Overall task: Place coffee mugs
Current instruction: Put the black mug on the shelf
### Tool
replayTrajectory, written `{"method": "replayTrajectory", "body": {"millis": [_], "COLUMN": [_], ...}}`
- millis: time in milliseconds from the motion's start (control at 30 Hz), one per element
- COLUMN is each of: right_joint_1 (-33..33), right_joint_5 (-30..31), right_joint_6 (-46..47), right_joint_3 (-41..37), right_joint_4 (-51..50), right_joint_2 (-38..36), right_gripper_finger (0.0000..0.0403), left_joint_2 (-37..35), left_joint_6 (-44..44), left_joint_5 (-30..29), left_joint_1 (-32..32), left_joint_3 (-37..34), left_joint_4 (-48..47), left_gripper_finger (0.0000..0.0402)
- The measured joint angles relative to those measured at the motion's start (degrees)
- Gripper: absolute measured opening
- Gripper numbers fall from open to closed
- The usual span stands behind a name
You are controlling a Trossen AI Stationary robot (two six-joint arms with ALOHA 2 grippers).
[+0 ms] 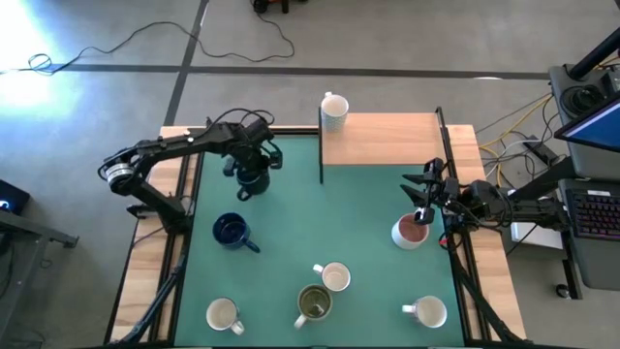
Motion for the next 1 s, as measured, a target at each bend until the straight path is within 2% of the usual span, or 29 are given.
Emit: {"method": "replayTrajectory", "body": {"millis": [333, 500, 600, 1000], "right_joint_1": [-0.01, 0.0, 0.0, -0.01], "right_joint_5": [-0.01, 0.01, -0.01, -0.01], "right_joint_6": [0.0, 0.01, 0.0, 0.0], "right_joint_3": [0.0, 0.0, 0.0, 0.0], "right_joint_4": [0.01, 0.02, 0.0, 0.02], "right_joint_2": [0.0, 0.0, 0.0, 0.0], "right_gripper_finger": [0.0123, 0.0123, 0.0123, 0.0123], "left_joint_2": [8.9, 11.75, 11.46, 7.13], "left_joint_6": [5.06, 7.38, 9.14, 13.23], "left_joint_5": [1.4, 0.28, -2.94, -7.55], "left_joint_1": [-2.2, -3.81, -5.31, -9.89], "left_joint_3": [4.18, 9.16, 10.5, 10.6], "left_joint_4": [-1.1, -7.04, -9.14, -10.46], "left_gripper_finger": [0.0018, 0.0026, 0.0037, 0.0052]}}
